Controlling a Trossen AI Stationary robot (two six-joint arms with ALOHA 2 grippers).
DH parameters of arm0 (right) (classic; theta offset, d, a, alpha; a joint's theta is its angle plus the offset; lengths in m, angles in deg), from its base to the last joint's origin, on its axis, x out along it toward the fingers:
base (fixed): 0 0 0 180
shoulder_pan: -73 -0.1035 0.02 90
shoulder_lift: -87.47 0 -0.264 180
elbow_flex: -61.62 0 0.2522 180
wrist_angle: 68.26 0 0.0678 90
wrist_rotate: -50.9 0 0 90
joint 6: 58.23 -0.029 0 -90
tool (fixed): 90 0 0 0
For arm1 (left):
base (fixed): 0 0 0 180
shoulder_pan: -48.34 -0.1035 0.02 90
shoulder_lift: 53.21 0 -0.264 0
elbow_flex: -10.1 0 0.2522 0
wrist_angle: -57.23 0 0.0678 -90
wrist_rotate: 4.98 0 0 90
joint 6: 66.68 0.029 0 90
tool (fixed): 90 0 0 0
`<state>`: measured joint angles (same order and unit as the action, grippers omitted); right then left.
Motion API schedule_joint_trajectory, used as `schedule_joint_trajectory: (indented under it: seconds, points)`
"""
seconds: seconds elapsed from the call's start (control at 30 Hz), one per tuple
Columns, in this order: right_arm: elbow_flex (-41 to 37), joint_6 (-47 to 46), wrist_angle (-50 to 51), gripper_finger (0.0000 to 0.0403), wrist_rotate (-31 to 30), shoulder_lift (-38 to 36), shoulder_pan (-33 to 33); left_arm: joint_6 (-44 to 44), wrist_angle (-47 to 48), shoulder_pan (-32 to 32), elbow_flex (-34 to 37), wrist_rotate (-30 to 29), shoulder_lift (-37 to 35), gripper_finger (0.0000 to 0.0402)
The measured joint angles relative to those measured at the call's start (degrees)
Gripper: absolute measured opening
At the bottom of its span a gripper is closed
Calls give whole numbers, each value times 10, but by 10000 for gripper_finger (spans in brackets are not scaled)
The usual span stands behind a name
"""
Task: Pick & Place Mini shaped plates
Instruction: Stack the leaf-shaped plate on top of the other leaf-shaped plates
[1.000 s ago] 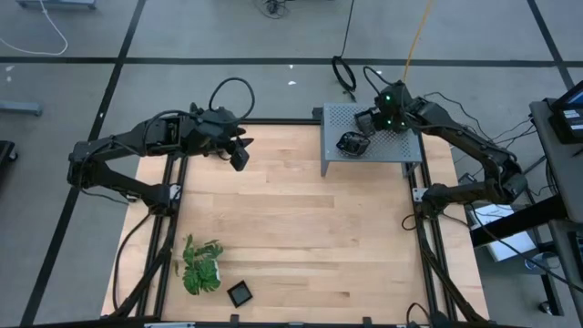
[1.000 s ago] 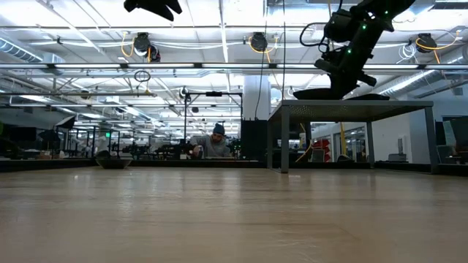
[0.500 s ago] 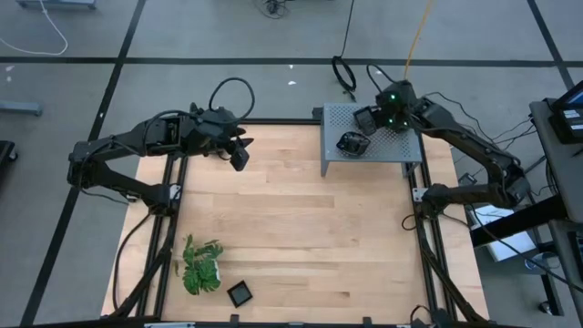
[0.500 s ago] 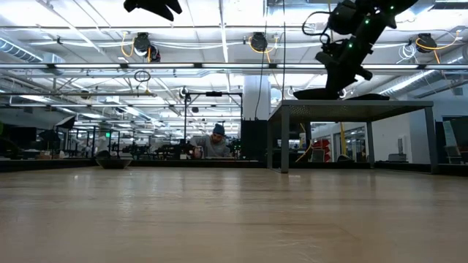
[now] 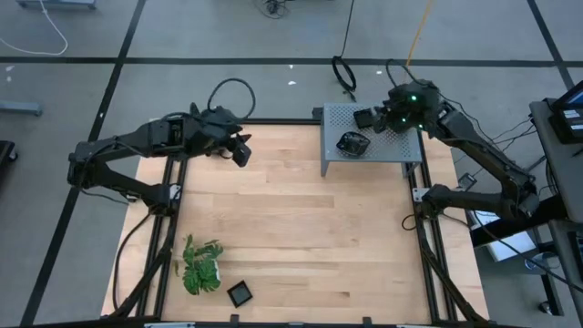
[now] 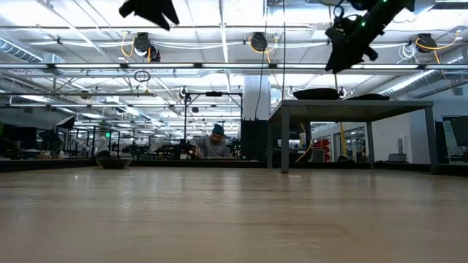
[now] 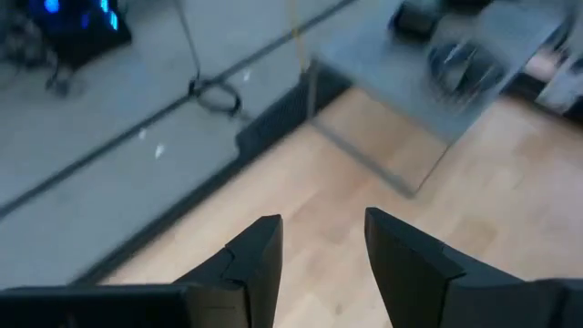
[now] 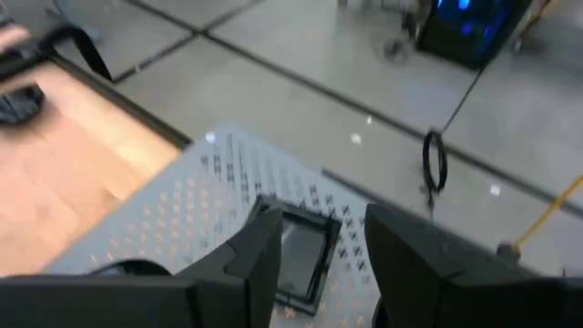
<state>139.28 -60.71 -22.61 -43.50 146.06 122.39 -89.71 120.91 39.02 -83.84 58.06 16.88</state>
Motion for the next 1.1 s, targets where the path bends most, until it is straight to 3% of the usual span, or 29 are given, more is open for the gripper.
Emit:
schedule_joint_trajectory:
  seconds: [0.3,0.77,0.97,1.1]
  points:
    - [0,23,-47,143,0,-58,0,-133,90,-64,133,50,11,161]
    - [0,34,-51,143,0,-81,0,-298,70,-208,311,31,11,161]
    - [0,51,-51,145,0,-81,0,-289,2,-244,361,39,12,161]
    - [0,52,-51,144,0,-81,0,-180,-53,-249,380,39,12,161]
